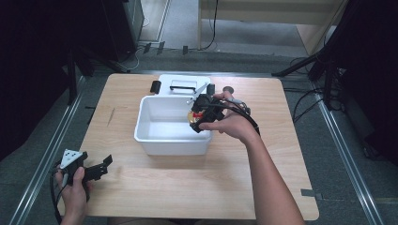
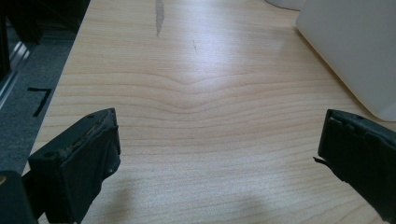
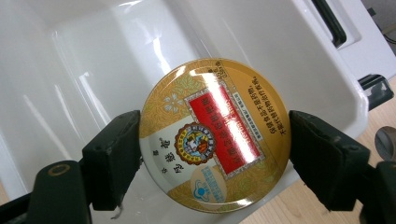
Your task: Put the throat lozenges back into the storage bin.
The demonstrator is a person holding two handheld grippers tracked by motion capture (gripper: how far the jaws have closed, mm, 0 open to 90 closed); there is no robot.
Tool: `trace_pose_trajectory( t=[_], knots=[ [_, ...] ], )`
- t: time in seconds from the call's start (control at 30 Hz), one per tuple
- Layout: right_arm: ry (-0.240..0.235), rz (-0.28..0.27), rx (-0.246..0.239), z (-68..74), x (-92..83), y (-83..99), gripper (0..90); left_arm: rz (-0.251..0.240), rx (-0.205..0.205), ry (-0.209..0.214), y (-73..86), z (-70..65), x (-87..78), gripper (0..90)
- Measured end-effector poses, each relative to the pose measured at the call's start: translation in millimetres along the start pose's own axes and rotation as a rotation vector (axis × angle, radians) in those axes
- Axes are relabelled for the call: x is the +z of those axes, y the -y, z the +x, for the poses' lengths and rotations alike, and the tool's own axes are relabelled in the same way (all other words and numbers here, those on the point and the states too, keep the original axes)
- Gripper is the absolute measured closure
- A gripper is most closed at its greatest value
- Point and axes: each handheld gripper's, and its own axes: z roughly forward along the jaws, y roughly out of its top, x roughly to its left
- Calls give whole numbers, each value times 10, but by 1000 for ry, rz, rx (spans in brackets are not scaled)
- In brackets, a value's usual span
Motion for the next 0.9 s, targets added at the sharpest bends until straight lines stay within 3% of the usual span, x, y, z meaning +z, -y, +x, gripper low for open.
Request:
trace_pose_trajectory(
  t=[0.43,0.6,0.9],
  knots=[
    [8,52,-29,46,131,-2,208,0,-1,0,0,0,1,0],
    [-11,86,-27,51,179,-6,208,0,-1,0,0,0,2,0],
    [-12,167,-129,132,271,-19,208,5,0,0,-2,2,2,0]
  ],
)
